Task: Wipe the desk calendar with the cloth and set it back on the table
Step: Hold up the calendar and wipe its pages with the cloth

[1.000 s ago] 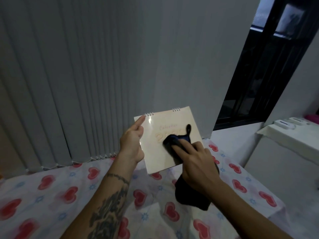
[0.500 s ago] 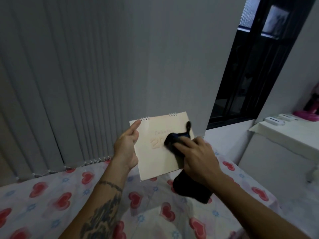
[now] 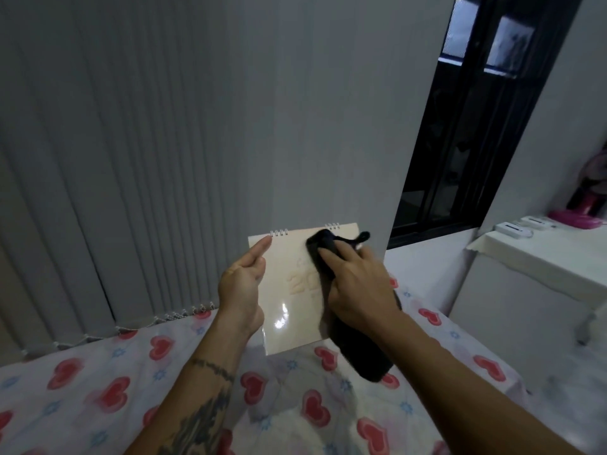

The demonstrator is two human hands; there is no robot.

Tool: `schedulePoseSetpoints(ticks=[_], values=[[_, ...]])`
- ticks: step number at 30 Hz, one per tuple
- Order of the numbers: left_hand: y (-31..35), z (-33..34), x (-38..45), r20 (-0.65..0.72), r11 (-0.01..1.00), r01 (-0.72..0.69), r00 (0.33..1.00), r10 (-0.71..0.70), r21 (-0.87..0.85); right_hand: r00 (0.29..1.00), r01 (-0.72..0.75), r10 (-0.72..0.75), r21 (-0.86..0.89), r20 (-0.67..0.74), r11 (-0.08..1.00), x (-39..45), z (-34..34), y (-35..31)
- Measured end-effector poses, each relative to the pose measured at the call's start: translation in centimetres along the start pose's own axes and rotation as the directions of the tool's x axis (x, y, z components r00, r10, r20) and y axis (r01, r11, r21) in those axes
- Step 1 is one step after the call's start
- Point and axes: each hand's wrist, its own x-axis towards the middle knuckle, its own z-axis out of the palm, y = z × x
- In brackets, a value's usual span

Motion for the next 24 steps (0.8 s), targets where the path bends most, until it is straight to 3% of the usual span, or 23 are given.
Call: schedulePoseSetpoints(ticks=[5, 7, 10, 11, 15, 16, 20, 24], values=[[-0.4, 0.7, 0.0, 0.055, 1.000, 0.003, 0.998, -0.003, -0.008, 0.960, 0.279, -0.280, -0.012, -0.022, 0.960, -0.9, 0.5, -3.4], [-0.4, 0.1, -0.1, 0.021, 1.000, 0.019, 1.000, -0.020, 0.009, 0.981, 0.194, -0.194, -0.011, -0.011, 0.981, -0.1, 0.5, -1.6], [-0.4, -1.0, 0.0, -0.011, 0.997, 0.070, 0.998, -0.070, 0.016, 0.999, -0.044, 0.044, -0.008, -0.018, 0.999, 0.6, 0.6, 1.1], [-0.4, -1.2, 0.0, -0.003, 0.997, 0.079, 0.997, -0.079, 0.003, 0.998, -0.058, 0.058, -0.003, -0.025, 0.998, 0.4, 0.6, 1.0], [-0.5, -1.0, 0.1, 0.023, 0.998, 0.054, 0.998, -0.054, -0.016, 0.976, 0.218, -0.218, -0.063, 0.010, 0.974, -1.0, 0.7, -0.1], [-0.5, -0.8, 0.1, 0.024, 0.998, 0.061, 0.998, -0.060, -0.016, 0.976, 0.220, -0.219, -0.078, 0.021, 0.972, -0.7, 0.6, 0.5], [-1.1, -0.4, 0.4, 0.004, 0.992, 0.098, 0.995, -0.098, -0.082, 0.999, -0.041, 0.040, -0.092, -0.015, 0.995, 0.2, 0.4, 3.1], [-0.7, -0.7, 1.1, -0.048, 0.987, 0.118, 0.991, -0.124, -0.109, 0.998, -0.065, 0.065, -0.080, 0.001, 0.995, -2.6, 1.4, 3.0]])
